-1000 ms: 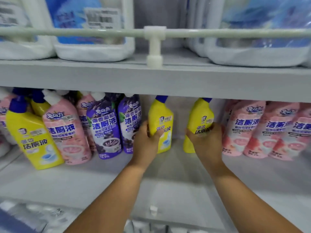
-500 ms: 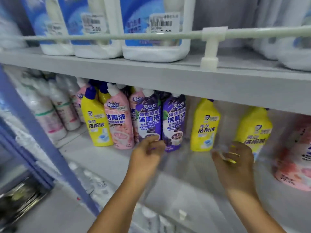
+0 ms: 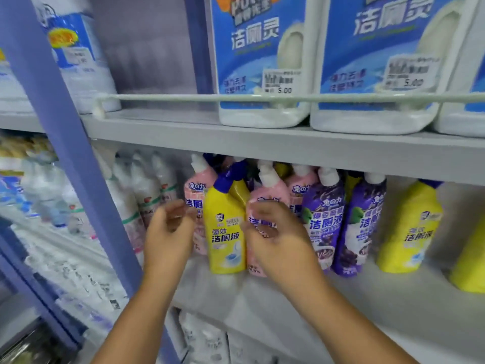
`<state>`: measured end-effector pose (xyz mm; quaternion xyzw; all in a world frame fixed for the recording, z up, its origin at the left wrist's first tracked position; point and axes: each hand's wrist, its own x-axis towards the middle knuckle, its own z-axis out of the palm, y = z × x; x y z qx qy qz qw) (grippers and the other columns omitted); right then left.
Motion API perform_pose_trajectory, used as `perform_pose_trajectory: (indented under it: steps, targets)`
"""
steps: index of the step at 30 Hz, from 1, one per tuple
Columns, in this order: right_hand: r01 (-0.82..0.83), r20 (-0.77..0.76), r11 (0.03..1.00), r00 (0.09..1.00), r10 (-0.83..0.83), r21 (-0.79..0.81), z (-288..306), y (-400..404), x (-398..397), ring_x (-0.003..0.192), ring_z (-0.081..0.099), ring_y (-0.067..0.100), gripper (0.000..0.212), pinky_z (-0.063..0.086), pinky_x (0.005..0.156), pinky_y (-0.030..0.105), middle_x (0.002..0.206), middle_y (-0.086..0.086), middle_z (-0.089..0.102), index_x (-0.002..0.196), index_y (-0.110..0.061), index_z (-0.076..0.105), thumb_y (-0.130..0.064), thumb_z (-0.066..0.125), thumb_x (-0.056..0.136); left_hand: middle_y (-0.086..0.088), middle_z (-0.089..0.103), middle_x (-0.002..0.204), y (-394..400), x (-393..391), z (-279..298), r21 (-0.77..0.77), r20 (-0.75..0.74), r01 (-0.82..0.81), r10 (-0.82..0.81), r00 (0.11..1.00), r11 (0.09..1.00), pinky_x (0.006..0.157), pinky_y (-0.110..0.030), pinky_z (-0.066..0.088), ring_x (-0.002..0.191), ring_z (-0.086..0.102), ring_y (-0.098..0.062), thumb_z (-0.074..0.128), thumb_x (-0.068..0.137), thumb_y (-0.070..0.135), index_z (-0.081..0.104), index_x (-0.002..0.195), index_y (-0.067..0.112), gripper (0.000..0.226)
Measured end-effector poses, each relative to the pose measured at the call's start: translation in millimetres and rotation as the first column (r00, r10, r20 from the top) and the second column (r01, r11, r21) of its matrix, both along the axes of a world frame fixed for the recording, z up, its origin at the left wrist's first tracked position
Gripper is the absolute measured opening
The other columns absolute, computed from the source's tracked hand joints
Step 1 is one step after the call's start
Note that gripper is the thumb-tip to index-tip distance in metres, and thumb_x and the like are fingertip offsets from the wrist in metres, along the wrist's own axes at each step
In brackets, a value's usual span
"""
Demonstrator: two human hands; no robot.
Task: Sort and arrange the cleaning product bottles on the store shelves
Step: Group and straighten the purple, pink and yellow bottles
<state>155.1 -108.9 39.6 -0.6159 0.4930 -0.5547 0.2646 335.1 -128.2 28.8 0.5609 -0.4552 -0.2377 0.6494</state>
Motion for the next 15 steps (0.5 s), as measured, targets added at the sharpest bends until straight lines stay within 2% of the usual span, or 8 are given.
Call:
perform_pose_trajectory:
  steps: [2, 5, 8, 10, 11, 12, 15]
  targets:
    - [0.007, -0.161, 0.999, 0.987, -0.016, -0.053, 20.2, -21.9, 29.5, 0.116, 0.061, 0.017, 0.039, 0.048, 0.101, 0.031, 0.126, -0.003, 0.063, 0.121, -0.035, 0.061, -0.036, 0.071, 0.083, 0.009, 0.073, 0.098, -13.1, 4.3, -1.8, 0.009, 0.060, 0.102, -0.102, 0.993, 0.995, 0.071, -0.011, 0.051, 0.080, 0.066, 0.009, 0.068, 0.094, 0.007, 0.065, 0.112, 0.018, 0.021]
    - [0.078, -0.295, 0.996, 0.952, -0.085, -0.035, 36.5, -47.2, 54.7, 0.124, 0.054, 0.023, 0.049, 0.043, 0.104, 0.031, 0.135, 0.005, 0.056, 0.135, -0.018, 0.053, -0.023, 0.068, 0.089, 0.019, 0.074, 0.086, -21.7, -4.6, -19.2, 0.102, 0.142, 0.252, -0.265, 0.954, 0.962, 0.069, -0.014, 0.053, 0.078, 0.068, 0.006, 0.074, 0.085, 0.002, 0.062, 0.107, 0.035, 0.041]
    - [0.172, -0.317, 0.983, 0.931, -0.182, -0.059, 44.9, -53.8, 61.7, 0.121, 0.053, 0.025, 0.041, 0.038, 0.094, 0.025, 0.131, 0.009, 0.059, 0.131, -0.013, 0.056, -0.015, 0.048, 0.090, 0.019, 0.073, 0.083, -29.7, -9.7, -34.1, 0.126, 0.146, 0.270, -0.288, 0.947, 0.954, 0.062, -0.014, 0.046, 0.078, 0.068, -0.005, 0.078, 0.081, 0.012, 0.063, 0.099, 0.038, 0.036]
    - [0.247, -0.274, 0.964, 0.925, -0.264, -0.097, 53.4, -56.1, 61.5, 0.115, 0.056, 0.027, 0.043, 0.039, 0.092, 0.026, 0.124, 0.010, 0.063, 0.125, -0.011, 0.060, -0.012, 0.043, 0.086, 0.019, 0.073, 0.085, -27.8, -5.4, -37.3, 0.138, 0.086, 0.269, -0.282, 0.955, 0.953, 0.068, -0.021, 0.049, 0.081, 0.069, -0.006, 0.081, 0.081, 0.019, 0.063, 0.098, 0.039, 0.031]
    - [0.267, -0.310, 0.960, 0.908, -0.281, -0.087, 58.4, -57.5, 61.8, 0.116, 0.057, 0.029, 0.039, 0.040, 0.093, 0.028, 0.125, 0.012, 0.063, 0.126, -0.009, 0.059, -0.009, 0.046, 0.089, 0.019, 0.073, 0.089, -23.7, -0.4, -39.1, 0.141, 0.058, 0.262, -0.273, 0.960, 0.955, 0.073, -0.027, 0.053, 0.084, 0.070, -0.005, 0.083, 0.081, 0.023, 0.063, 0.099, 0.043, 0.034]
    - [0.282, -0.407, 0.958, 0.869, -0.282, -0.062, 63.2, -57.9, 62.5, 0.119, 0.056, 0.031, 0.036, 0.038, 0.095, 0.030, 0.127, 0.014, 0.061, 0.128, -0.007, 0.056, -0.008, 0.049, 0.092, 0.018, 0.074, 0.093, -18.2, 5.1, -40.0, 0.145, 0.025, 0.250, -0.256, 0.966, 0.957, 0.078, -0.034, 0.057, 0.087, 0.072, -0.006, 0.085, 0.079, 0.028, 0.062, 0.100, 0.046, 0.036]
    - [0.314, -0.729, 0.949, 0.658, -0.188, 0.039, 70.1, -66.3, 66.8, 0.123, 0.053, 0.030, 0.029, 0.035, 0.094, 0.027, 0.129, 0.014, 0.056, 0.128, -0.004, 0.052, -0.015, 0.049, 0.102, 0.017, 0.076, 0.094, -1.8, 27.2, -42.9, 0.165, -0.030, 0.228, -0.226, 0.974, 0.960, 0.082, -0.050, 0.060, 0.088, 0.074, -0.010, 0.081, 0.069, 0.042, 0.063, 0.103, 0.046, 0.039]
